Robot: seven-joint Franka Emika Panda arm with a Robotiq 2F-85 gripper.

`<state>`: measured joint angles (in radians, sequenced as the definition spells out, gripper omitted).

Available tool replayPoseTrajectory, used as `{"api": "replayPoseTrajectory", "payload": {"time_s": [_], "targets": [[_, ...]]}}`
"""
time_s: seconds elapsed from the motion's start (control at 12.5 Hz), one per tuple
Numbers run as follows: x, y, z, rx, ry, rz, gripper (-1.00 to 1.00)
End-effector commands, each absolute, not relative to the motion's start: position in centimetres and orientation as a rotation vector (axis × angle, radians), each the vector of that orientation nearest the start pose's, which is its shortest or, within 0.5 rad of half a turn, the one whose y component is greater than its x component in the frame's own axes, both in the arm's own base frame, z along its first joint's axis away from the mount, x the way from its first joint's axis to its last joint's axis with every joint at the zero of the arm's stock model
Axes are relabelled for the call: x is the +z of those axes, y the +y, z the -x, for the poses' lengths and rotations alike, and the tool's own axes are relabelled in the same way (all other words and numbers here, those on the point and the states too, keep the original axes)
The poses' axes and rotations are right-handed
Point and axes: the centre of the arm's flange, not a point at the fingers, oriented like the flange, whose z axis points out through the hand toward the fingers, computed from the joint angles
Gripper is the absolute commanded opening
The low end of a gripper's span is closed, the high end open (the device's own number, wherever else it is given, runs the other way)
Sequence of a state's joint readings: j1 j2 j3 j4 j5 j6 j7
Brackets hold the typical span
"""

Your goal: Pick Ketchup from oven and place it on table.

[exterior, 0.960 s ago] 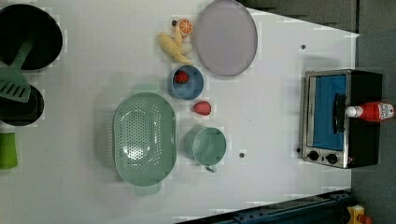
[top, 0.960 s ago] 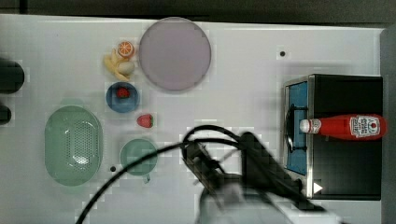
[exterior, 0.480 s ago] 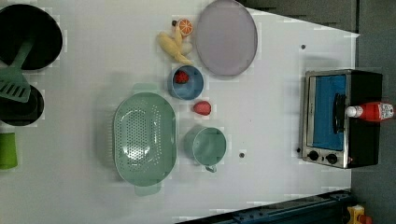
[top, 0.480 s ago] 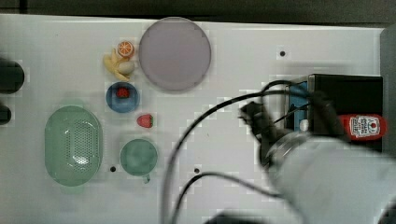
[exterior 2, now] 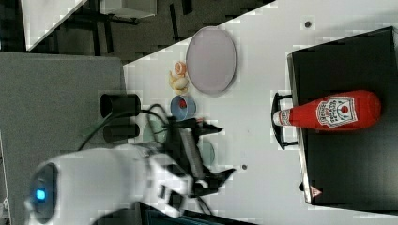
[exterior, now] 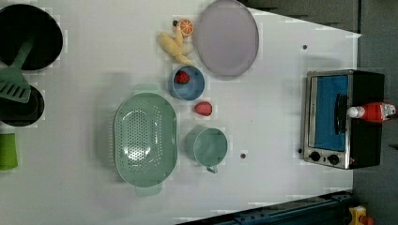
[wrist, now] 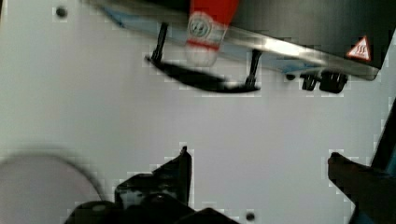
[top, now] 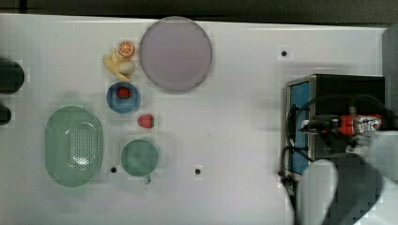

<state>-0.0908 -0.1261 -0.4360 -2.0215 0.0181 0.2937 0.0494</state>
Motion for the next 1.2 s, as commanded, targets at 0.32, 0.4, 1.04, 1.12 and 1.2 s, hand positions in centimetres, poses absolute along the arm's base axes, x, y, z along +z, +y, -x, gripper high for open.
{"api": "replayPoseTrajectory", "payload": {"time_s": [0.32, 0.4, 1.04, 1.12, 1.2], "targets": [[47.9, -34.3, -47.1, -0.106, 2.066, 2.398, 1.0], [47.1, -35.6, -47.6, -0.126, 2.103, 2.398, 1.0], [39.8, -41.9, -49.6, -0.132, 2.302, 2.232, 1.0], [39.1, -42.1, -49.8, -0.147, 2.309, 2.231, 1.0], [38.3, -42.2, -49.9, -0.142, 2.316, 2.236, 1.0]]}}
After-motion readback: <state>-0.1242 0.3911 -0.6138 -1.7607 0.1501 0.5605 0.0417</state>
